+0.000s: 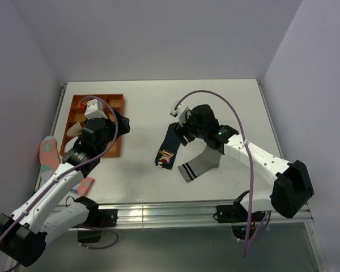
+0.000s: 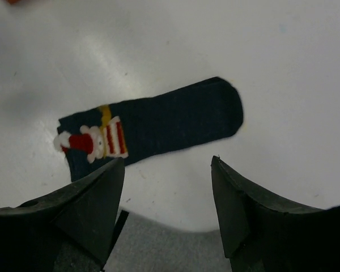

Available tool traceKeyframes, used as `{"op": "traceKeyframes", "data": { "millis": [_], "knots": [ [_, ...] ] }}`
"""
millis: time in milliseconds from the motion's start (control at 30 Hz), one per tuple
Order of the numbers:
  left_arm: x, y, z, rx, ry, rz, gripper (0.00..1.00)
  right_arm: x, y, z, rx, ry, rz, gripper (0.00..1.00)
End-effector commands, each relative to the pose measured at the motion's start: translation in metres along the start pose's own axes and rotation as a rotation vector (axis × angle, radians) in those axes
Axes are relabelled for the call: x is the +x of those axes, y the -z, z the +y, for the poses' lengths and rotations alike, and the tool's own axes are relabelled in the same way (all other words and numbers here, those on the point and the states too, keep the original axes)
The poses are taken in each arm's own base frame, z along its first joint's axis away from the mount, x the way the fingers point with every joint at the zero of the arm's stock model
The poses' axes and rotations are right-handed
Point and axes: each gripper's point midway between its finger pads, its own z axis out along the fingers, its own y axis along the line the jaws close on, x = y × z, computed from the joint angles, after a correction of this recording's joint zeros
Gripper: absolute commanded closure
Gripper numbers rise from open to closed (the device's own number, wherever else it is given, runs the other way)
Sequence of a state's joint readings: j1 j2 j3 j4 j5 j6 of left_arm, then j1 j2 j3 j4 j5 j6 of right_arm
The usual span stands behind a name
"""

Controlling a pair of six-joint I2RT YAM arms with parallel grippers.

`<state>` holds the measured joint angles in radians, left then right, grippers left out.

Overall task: Roll the socks
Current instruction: Roll the sock at the center of the board.

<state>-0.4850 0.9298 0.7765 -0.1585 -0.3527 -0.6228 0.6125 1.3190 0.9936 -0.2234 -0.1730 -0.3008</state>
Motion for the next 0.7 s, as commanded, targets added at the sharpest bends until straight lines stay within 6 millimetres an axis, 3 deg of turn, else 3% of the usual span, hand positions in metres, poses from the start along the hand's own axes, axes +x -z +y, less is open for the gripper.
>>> {"op": "traceKeyframes", "data": {
  "millis": [0, 100, 300, 467, 667],
  "knots": [
    [-0.004, 0.005, -0.005, 0.034, 0.036, -0.019, 0.12, 0.021, -0.003, 0.037, -0.113, 0.126, 0.062, 0.32],
    [0.001, 0.002, -0.005, 0.032, 0.031, -0.005, 0.13, 0.043, -0.009, 0.066, -0.198, 0.163, 0.107, 0.33],
    [-0.006, 0.000, -0.011, 0.041, 0.023, -0.017, 0.15, 0.071, -0.027, 0.104, -0.277, 0.236, 0.192, 0.40],
    [-0.017, 0.001, -0.015, 0.040, 0.002, -0.031, 0.15, 0.091, -0.044, 0.126, -0.306, 0.296, 0.258, 0.46],
    [-0.018, 0.003, -0.012, 0.034, 0.001, -0.038, 0.15, 0.093, -0.060, 0.141, -0.317, 0.341, 0.278, 0.47]
  ]
}}
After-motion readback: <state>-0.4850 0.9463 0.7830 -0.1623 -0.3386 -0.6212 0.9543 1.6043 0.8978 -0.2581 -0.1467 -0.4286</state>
